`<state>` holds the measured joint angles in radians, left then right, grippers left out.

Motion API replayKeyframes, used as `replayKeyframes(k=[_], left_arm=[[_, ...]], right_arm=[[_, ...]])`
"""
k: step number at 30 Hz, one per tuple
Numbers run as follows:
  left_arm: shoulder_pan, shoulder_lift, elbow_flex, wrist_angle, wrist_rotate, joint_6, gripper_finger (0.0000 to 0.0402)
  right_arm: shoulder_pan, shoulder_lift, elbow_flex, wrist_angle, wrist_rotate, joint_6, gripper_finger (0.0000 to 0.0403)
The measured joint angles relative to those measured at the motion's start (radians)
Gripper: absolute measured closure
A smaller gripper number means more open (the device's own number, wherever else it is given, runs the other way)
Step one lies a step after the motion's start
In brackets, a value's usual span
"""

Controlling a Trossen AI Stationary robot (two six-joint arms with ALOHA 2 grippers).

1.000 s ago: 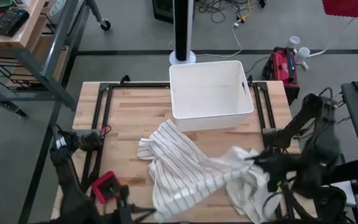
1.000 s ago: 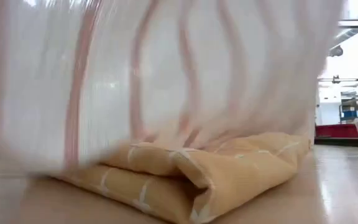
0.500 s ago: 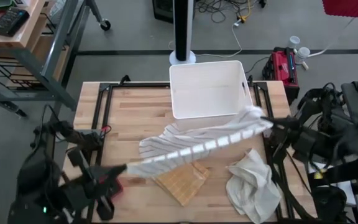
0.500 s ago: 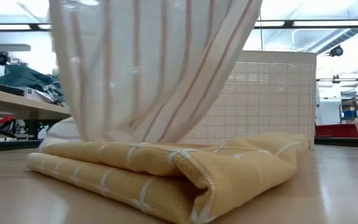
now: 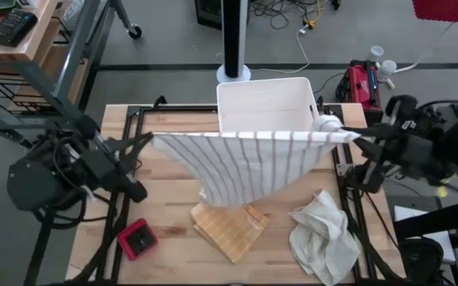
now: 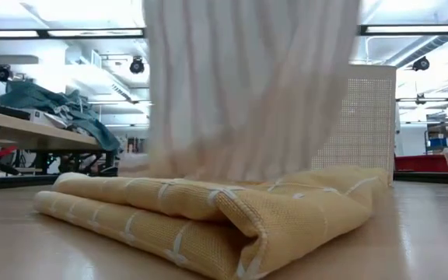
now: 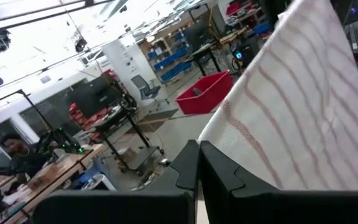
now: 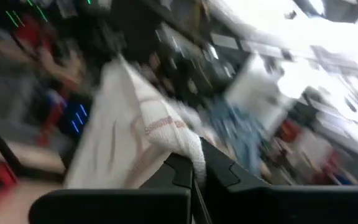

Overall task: Fold towel
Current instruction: Fold the brown patterned towel

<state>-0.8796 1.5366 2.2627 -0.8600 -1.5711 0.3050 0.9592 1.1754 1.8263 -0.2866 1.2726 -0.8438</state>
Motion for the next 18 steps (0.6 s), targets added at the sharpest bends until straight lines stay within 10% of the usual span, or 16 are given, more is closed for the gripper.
replayKeyframes(k=[5,10,18], left_arm=[[-0.056,-0.001,-0.002,-0.179,0.009,-0.142,0.0401],[-0.132,0.008,-0.002,-0.239,0.026,-0.38,0.0401],[-0.275,0.125,-0.039,-0.236,0.202,-0.759,0.0401]], right_arm=[[0.002,-0.04,-0.039,-0.589,0.15,0.593,0.0403],[0.009,-0.047,-0.073,-1.135,-0.168,1.417,0.0403],[0.1,0.022,-0.244,-0.951,-0.654,1.635,0.0403]])
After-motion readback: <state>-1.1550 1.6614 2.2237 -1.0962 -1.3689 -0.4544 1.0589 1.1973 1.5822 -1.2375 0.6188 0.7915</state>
